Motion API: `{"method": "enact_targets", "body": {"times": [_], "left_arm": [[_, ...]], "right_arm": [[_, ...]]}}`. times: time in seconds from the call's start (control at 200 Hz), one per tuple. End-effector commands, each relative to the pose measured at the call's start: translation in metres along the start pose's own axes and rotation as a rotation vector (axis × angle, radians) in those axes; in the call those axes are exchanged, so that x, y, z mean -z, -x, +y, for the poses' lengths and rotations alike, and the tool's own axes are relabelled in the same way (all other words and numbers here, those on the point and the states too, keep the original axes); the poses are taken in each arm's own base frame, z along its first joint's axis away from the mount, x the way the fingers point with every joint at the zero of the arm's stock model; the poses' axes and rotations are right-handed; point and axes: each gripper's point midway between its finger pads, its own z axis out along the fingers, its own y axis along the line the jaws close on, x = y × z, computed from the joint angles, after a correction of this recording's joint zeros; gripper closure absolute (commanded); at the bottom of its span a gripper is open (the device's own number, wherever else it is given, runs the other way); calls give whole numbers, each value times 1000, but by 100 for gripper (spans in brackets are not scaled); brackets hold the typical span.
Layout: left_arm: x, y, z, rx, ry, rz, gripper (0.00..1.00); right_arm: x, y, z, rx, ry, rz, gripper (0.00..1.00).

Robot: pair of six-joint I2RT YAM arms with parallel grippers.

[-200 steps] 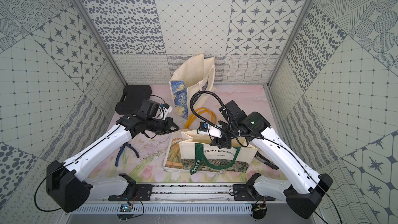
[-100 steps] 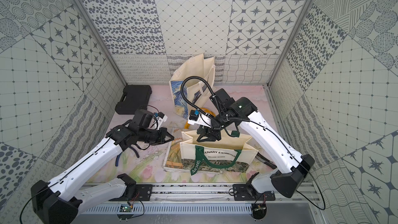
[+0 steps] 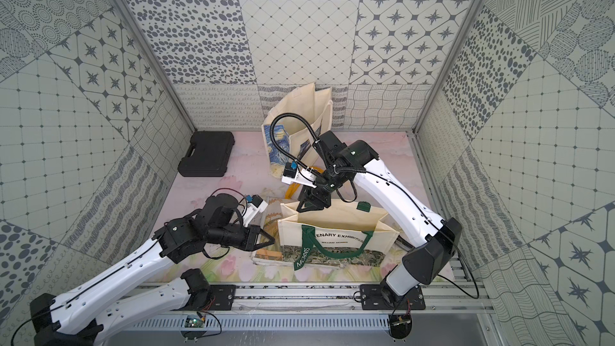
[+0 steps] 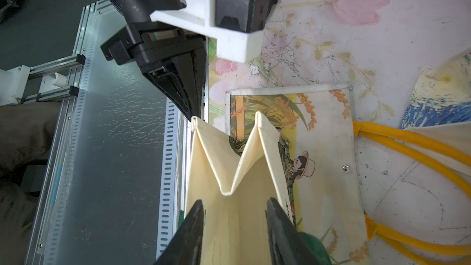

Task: Put away the canvas bag
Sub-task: Pick up the canvas bag from the center of the board.

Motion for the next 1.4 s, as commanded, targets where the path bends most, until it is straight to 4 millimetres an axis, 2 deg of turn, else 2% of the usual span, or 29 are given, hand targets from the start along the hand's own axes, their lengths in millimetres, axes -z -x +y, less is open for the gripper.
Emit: {"method": "enact_targets", "body": {"times": [0.0,0.24,0.465,0.645,0.855,0.981,1.146,1.206,1.296,1.396], "left_arm": [[-4,16,-17,-57,-44,-49,100],[1,30,0,-45,71,-131,100],[-10,38,-6,-48,48,-113,100],[-14,45,-9,-61,46,-116,100],[-17,52,-9,-75,69,-118,100],[-19,54,-8,-84,79,-116,100],[-19,55,-8,-90,84,-117,100],[-18,55,-7,-89,88,-116,100],[-17,54,-6,-89,91,-118,100],[-17,54,-6,-90,92,-119,100]], "right_arm": [[4,12,-2,23,-27,-27,57],[-16,5,-16,6,-45,46,57],[-29,5,-17,3,-7,54,57],[-31,3,-6,-5,34,58,57],[-30,-1,23,-43,165,24,57],[-33,-10,35,-71,215,51,57],[-38,-22,37,-50,177,115,57],[-38,-23,31,-39,124,134,57],[-38,-21,21,-12,28,155,57],[-34,-14,20,-7,0,133,57]]}}
